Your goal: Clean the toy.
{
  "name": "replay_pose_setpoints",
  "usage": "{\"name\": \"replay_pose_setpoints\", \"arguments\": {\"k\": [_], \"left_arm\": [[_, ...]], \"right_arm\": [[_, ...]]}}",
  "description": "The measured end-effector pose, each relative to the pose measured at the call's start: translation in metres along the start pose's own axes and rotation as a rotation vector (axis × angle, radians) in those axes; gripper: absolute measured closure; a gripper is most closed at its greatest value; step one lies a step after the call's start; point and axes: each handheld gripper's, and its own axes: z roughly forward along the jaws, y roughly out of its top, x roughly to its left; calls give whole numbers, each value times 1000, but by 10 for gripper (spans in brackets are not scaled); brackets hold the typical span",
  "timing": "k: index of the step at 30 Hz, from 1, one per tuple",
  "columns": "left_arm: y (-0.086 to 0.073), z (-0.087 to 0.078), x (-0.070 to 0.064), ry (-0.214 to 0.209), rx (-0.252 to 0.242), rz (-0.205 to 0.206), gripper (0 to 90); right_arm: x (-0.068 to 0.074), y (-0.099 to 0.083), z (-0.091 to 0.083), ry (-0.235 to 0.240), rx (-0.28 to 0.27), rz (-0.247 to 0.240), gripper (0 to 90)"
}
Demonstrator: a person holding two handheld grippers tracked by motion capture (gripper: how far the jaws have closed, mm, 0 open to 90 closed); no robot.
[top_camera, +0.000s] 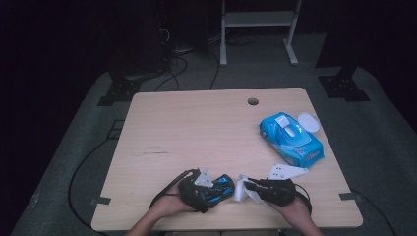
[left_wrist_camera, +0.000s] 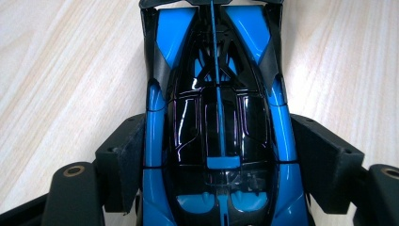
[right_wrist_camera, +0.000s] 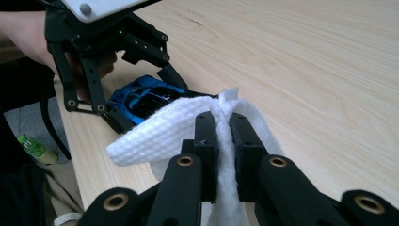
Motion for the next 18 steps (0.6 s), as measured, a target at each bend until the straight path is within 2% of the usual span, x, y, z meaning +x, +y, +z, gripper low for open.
{"name": "replay_pose_setpoints", "arguments": {"k": [5, 9, 12, 15, 18], "left_arm": [[-2, -1, 3, -15, -17, -15, 254], [-1, -1, 3, -6, -16, -8, 255], [-1, -2, 4, -7, -26, -17, 261], [1, -2, 4, -12, -20, -25, 263], [2, -2, 4, -3, -11, -12, 263]], "right_arm": [[-1, -1, 1, -6, -2, 7, 823], [-1, 0, 1, -8, -6, 8, 823], [-2, 0, 0, -8, -12, 7, 822], [-2, 0, -1, -10, -14, 13, 822], [-2, 0, -2, -11, -17, 15, 822]]}}
